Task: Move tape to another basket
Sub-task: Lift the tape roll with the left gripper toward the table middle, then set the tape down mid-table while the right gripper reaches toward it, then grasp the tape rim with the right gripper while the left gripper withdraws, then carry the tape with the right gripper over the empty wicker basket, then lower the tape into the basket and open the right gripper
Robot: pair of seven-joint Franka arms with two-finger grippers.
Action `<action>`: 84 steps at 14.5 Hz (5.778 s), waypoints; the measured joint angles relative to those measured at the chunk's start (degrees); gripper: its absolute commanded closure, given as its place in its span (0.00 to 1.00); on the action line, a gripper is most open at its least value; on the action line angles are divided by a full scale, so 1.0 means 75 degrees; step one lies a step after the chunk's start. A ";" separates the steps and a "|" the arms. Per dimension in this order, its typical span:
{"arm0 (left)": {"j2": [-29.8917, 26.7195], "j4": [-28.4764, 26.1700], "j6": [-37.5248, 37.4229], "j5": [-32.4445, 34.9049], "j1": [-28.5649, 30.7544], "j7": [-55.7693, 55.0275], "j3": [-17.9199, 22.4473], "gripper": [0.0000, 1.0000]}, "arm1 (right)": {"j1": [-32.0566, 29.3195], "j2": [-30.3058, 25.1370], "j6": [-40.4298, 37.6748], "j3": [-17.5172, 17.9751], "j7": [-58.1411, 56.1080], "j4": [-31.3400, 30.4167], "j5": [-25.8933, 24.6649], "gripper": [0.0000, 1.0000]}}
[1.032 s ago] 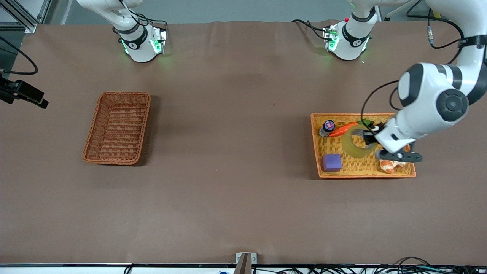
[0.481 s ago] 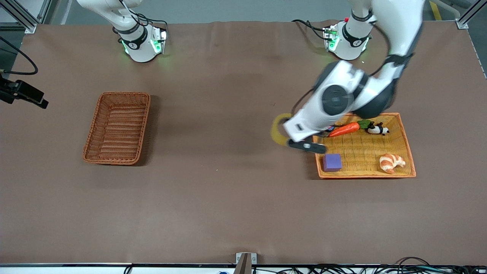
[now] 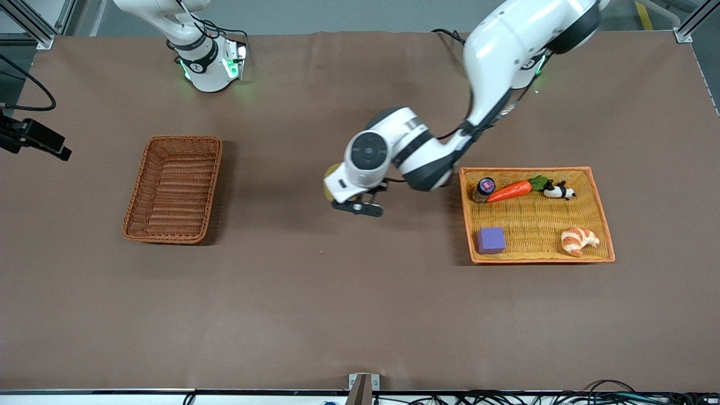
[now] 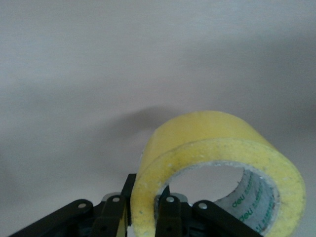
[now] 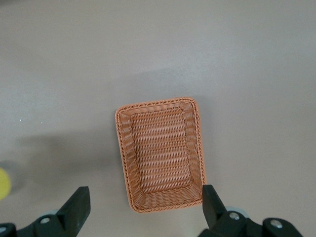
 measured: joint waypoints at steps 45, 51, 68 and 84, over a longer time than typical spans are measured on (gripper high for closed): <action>-0.6919 -0.2897 -0.2523 -0.1816 0.3130 0.5457 0.3885 0.00 | 0.3077 0.3972 0.8100 0.2443 0.2928 -0.4075 -0.0500 0.51; -0.6863 -0.2906 -0.2523 -0.1613 0.3140 0.5457 0.3895 0.00 | 0.3051 0.4027 0.8091 0.2384 0.3593 -0.4042 -0.0606 1.00; -0.6844 -0.2941 -0.2532 -0.1566 0.3170 0.5453 0.3905 0.00 | 0.1266 0.0729 0.3400 -0.0433 -0.1172 -0.4193 -0.0580 1.00; -0.6846 -0.2888 -0.2531 -0.1566 0.3167 0.5452 0.3913 0.00 | 0.1326 0.1237 0.7965 -0.1909 -0.3202 -0.7430 -0.0005 0.00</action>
